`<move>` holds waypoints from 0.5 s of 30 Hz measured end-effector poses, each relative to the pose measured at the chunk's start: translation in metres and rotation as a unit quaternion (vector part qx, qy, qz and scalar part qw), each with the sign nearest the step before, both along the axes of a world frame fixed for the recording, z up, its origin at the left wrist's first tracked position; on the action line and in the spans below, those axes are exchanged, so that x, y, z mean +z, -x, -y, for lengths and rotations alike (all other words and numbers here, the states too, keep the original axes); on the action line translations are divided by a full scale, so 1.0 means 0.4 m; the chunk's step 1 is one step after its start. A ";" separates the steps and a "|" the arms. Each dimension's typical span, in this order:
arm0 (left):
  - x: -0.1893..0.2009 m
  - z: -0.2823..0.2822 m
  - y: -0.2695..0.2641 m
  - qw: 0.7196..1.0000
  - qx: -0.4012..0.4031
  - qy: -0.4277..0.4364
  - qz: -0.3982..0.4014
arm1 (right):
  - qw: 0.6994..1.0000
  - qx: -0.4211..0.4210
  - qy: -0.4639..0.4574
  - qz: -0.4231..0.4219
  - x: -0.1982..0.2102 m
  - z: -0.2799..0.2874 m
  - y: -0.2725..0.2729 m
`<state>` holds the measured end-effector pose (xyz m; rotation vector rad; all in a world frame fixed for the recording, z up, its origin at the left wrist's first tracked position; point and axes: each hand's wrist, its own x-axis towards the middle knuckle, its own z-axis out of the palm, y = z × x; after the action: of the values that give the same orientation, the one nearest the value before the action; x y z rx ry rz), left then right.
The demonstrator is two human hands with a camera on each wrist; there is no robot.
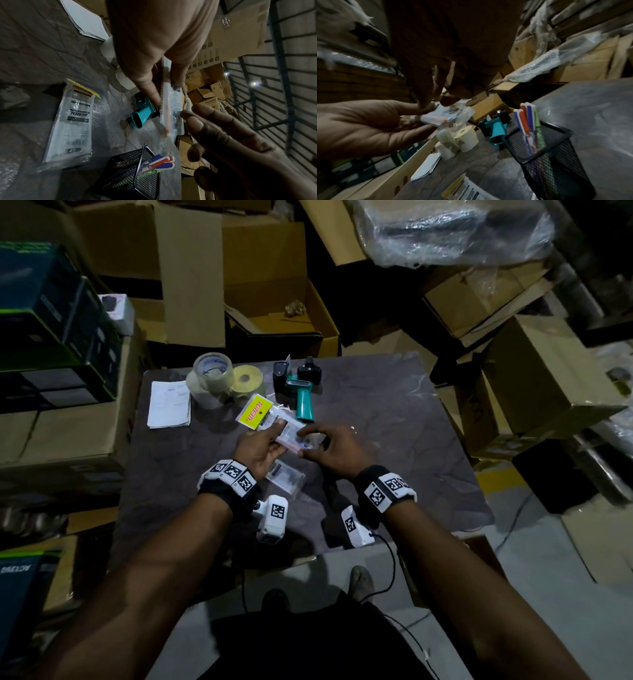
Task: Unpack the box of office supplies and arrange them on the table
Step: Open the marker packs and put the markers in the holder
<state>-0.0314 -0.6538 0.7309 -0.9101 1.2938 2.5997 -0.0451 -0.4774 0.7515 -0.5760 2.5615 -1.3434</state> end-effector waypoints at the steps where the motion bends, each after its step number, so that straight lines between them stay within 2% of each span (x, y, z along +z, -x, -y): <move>1: 0.002 0.008 -0.007 1.000 -0.004 -0.001 -0.002 | 0.998 0.035 -0.027 -0.038 0.011 0.009 -0.008; 4: -0.001 0.030 -0.017 1.000 -0.012 0.024 0.004 | 0.986 0.089 -0.111 -0.085 0.036 0.030 -0.020; 8: 0.004 0.065 -0.029 0.999 0.006 0.037 0.013 | 0.984 0.060 -0.157 -0.062 0.030 0.031 -0.009; 12: 0.004 0.105 -0.035 1.000 0.007 -0.002 0.017 | 0.990 0.043 -0.133 -0.016 0.020 0.019 -0.014; 15: 0.006 0.112 -0.040 0.999 0.009 -0.027 0.018 | 0.995 -0.030 -0.083 0.039 0.012 0.024 -0.022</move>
<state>-0.0154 -0.6986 0.7332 -0.9591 1.2053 2.6067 -0.0364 -0.4870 0.7564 -0.4116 2.6125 -1.1333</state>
